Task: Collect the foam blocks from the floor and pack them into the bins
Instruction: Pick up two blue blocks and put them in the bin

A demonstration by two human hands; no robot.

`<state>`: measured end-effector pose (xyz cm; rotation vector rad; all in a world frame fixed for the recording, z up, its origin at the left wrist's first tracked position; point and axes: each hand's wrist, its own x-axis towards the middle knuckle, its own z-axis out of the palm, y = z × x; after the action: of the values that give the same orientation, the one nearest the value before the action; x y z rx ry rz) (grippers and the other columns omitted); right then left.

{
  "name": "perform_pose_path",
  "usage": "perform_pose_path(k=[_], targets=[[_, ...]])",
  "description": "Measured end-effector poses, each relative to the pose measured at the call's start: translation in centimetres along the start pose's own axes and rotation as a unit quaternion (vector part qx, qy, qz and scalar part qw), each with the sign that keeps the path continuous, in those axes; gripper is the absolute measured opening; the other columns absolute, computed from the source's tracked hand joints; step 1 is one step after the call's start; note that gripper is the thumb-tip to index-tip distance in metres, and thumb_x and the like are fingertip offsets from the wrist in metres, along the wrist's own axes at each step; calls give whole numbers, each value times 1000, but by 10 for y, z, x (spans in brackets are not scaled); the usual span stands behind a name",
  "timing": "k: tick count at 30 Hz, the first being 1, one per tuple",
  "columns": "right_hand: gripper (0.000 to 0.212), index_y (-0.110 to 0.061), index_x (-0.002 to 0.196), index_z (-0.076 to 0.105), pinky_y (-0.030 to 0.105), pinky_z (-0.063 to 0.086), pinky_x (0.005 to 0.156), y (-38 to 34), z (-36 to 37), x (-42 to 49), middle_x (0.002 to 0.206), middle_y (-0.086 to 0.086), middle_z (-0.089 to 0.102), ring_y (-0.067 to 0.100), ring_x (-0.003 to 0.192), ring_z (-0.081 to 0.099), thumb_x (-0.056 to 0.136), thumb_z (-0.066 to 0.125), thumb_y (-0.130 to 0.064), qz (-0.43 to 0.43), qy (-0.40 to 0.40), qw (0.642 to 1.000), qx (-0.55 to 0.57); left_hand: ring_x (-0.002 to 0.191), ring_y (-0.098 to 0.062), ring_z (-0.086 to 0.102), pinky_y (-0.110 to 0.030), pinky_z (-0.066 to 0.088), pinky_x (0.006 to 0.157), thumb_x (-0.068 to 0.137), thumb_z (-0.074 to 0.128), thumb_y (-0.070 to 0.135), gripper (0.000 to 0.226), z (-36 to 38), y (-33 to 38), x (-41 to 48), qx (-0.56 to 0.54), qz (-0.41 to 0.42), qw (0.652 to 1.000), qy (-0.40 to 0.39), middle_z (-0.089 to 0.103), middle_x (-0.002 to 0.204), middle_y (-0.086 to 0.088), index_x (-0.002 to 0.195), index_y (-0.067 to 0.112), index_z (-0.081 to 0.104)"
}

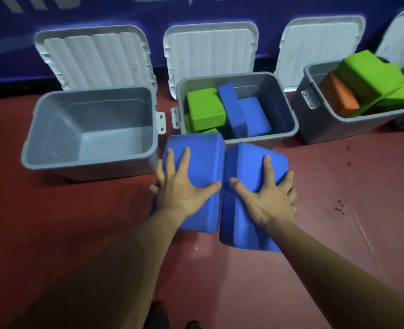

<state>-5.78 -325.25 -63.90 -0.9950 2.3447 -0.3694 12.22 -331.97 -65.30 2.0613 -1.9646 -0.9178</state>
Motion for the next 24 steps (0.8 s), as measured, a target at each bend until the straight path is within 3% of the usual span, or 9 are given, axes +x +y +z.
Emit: perform_pose_path(k=[6, 12, 21, 24], targets=[[109, -58, 153, -3, 62, 17, 118, -16, -34, 103, 169, 8, -9, 40, 152, 9, 67, 54, -93, 42, 12, 999, 22, 154, -17, -11, -62, 18, 117, 63, 64, 85, 117, 22, 73, 111, 26, 38, 998, -39, -16, 166, 16, 156, 52, 2], [104, -59, 153, 0, 61, 17, 119, -46, -93, 217, 169, 7, -9, 39, 153, 8, 71, 58, -88, 48, 77, 995, 49, 154, -19, -14, -63, 18, 115, 62, 65, 84, 118, 37, 166, 215, 52, 88, 993, -65, -18, 167, 14, 157, 50, 3], [104, -58, 154, 2, 62, 15, 118, -47, -137, 352, 169, 7, -8, 38, 153, 6, 72, 58, -88, 69, 87, 991, 75, 154, -18, -13, -63, 16, 115, 62, 66, 86, 120, 83, 262, 321, 41, 69, 992, -93, -18, 167, 12, 157, 50, 3], [105, -57, 154, 3, 62, 15, 118, -51, -150, 404, 169, 9, -8, 40, 153, 7, 70, 57, -89, 61, 91, 992, 65, 154, -15, -14, -62, 14, 118, 66, 58, 90, 115, 98, 289, 362, 29, 74, 993, -92, -18, 167, 12, 158, 47, 5]])
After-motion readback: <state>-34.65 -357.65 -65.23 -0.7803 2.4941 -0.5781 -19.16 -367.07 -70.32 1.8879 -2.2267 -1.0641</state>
